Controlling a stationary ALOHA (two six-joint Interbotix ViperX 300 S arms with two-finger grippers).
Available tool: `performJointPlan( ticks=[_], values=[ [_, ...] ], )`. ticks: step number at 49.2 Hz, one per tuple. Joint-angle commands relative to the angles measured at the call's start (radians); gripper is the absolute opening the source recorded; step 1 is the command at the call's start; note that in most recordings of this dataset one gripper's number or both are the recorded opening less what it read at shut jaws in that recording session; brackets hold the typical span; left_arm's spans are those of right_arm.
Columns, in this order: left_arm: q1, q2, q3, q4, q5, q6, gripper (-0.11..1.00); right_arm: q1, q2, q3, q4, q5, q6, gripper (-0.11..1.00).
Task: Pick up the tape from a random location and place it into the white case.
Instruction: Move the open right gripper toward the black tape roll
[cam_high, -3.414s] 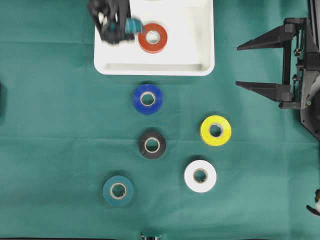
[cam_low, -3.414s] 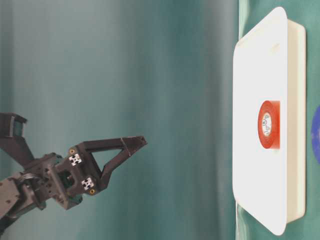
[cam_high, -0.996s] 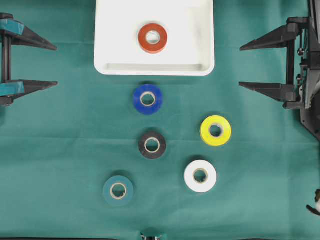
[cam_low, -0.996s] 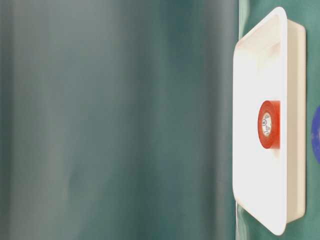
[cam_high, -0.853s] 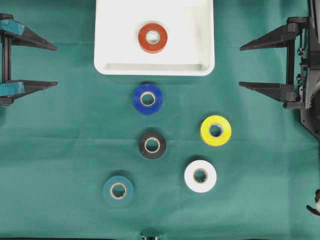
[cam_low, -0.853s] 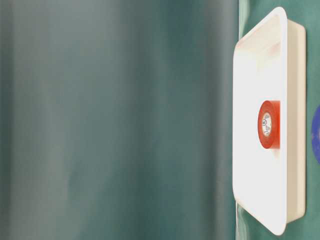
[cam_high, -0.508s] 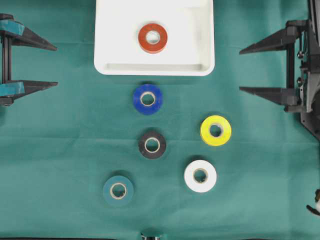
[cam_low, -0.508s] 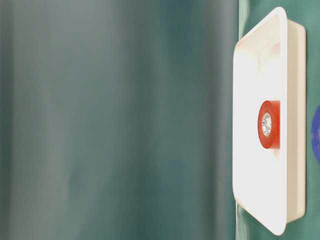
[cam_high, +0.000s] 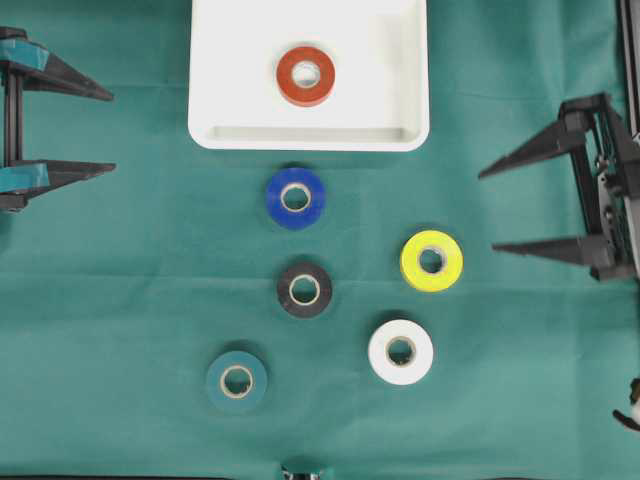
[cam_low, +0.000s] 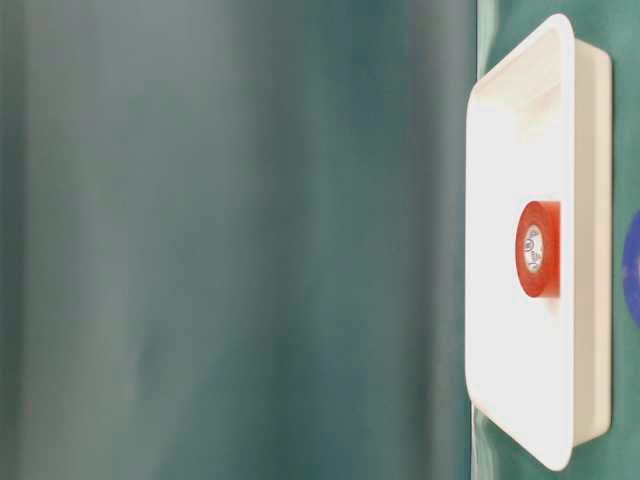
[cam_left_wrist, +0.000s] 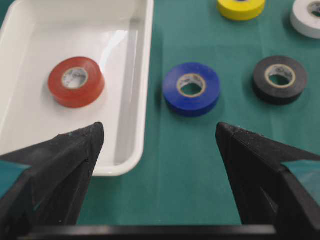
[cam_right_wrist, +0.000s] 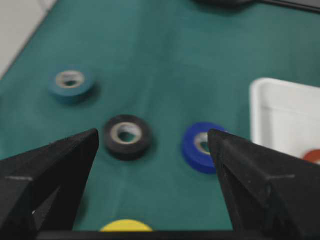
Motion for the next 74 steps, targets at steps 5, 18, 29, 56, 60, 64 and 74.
performJointPlan(
  ticks=[5, 18, 29, 56, 60, 64, 74],
  values=[
    [-0.002, 0.003, -0.014, -0.003, -0.009, -0.002, 0.99, 0.069, 0.006, -0.025, 0.002, -0.005, 0.002, 0.88],
    [-0.002, 0.003, -0.014, -0.003, -0.009, -0.002, 0.99, 0.077, 0.014, -0.026, -0.002, -0.005, 0.002, 0.88],
    [-0.002, 0.003, -0.014, -0.002, -0.009, -0.002, 0.99, 0.075, 0.048, -0.035, -0.002, -0.035, 0.003, 0.88],
    [-0.002, 0.011, -0.015, -0.003, -0.031, -0.002, 0.99, 0.075, 0.357, -0.236, -0.003, -0.133, 0.002, 0.88],
    [-0.002, 0.011, -0.014, -0.003, -0.031, -0.002, 0.99, 0.077, 0.413, -0.287, -0.003, -0.133, 0.0, 0.88],
    [-0.002, 0.012, -0.014, -0.003, -0.031, -0.002, 0.99, 0.077, 0.472, -0.341, -0.003, -0.132, 0.0, 0.88],
    [-0.002, 0.012, -0.015, -0.003, -0.032, -0.002, 0.99, 0.075, 0.591, -0.451, -0.008, -0.13, -0.003, 0.88]
  ],
)
